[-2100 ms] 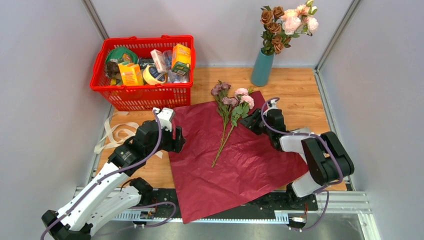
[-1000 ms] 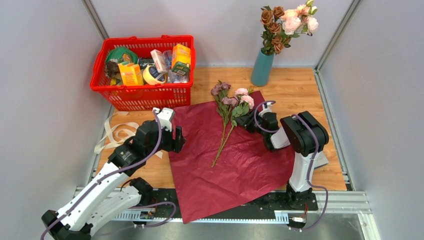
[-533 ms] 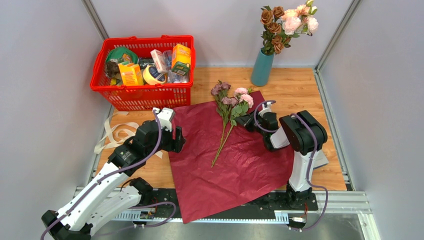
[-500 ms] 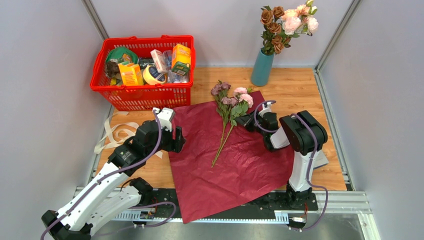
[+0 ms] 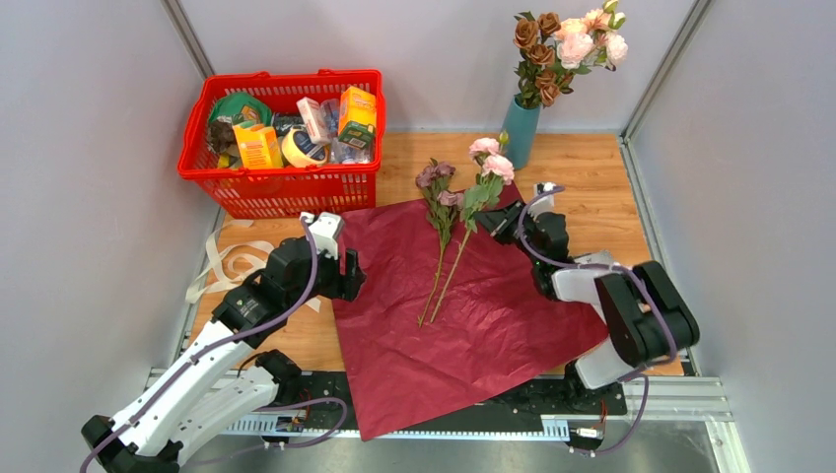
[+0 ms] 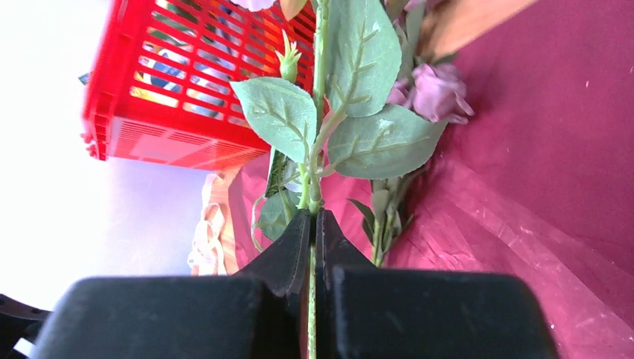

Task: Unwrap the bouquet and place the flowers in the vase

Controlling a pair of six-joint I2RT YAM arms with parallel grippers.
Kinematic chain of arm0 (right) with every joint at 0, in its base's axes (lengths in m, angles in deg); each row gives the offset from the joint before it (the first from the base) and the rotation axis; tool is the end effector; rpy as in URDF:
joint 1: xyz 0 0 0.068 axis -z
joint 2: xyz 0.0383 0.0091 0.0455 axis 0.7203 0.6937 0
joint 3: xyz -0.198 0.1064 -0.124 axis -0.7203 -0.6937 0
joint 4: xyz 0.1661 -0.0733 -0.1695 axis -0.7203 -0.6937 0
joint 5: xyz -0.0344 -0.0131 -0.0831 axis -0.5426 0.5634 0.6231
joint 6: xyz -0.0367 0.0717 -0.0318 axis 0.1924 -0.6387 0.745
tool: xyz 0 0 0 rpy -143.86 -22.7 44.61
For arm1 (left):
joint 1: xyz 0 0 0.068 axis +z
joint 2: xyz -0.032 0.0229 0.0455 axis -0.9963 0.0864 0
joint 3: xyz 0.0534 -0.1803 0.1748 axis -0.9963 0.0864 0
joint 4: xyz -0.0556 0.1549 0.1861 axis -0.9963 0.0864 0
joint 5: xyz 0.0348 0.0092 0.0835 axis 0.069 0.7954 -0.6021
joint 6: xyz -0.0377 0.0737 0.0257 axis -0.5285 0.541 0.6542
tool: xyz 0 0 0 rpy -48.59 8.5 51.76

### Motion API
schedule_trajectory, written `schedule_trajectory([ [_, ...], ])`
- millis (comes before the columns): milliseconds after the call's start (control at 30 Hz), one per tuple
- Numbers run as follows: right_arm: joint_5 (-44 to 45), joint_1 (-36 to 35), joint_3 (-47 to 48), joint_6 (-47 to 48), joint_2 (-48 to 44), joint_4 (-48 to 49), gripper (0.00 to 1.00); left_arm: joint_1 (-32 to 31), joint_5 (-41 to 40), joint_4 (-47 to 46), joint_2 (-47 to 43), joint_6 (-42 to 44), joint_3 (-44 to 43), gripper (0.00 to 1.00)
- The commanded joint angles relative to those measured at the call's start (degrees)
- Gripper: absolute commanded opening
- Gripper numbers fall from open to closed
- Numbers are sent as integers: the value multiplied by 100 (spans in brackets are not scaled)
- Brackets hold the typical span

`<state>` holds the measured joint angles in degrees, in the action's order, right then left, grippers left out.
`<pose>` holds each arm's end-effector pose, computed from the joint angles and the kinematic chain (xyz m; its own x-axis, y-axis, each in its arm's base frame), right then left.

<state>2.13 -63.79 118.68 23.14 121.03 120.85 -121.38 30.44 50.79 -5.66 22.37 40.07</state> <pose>0.3085 0.1202 0.1588 -0.5335 0.6311 -0.5631 -0.2008 0.5523 0.8091 0.1521 -0.1044 0.2591 -0.5816 0.0225 -0.8132 0.3664 0.8997 -0.2372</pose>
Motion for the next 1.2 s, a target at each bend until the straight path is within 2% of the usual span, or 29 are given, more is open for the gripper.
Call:
schedule_trajectory([
  [0, 390, -83, 145, 673, -996, -789, 0, -14, 32, -135, 7, 83, -19, 77],
  [267, 1400, -197, 804, 1780, -2658, -1836, 0, -14, 5, -143, -37, 83, -10, 77],
  [367, 1962, -206, 1103, 2211, -2967, -1820, 0, -14, -3, -134, -29, 75, -10, 77],
  [433, 2331, -197, 1192, 2562, -3046, -1444, 0, -14, -3, -126, -46, 74, -10, 77],
  [567, 3034, -197, 1463, 3624, -2898, -415, 0, -14, 14, -143, -64, 66, -1, 78],
  [733, 3273, -188, 2500, 4821, -2450, -351, 0, -23, -12, -126, -90, 66, -19, 78],
  [867, 3413, -145, 2923, 5453, -2125, -72, 0, -14, -47, -117, -160, 66, -19, 79],
  [1000, 3423, 75, 2967, 5613, -1887, 816, 0, -22, -39, -134, -178, 83, -19, 79],
  [1167, 3300, 233, 3301, 6000, -1571, 1063, 0, -22, -4, -143, -143, 83, -10, 79],
])
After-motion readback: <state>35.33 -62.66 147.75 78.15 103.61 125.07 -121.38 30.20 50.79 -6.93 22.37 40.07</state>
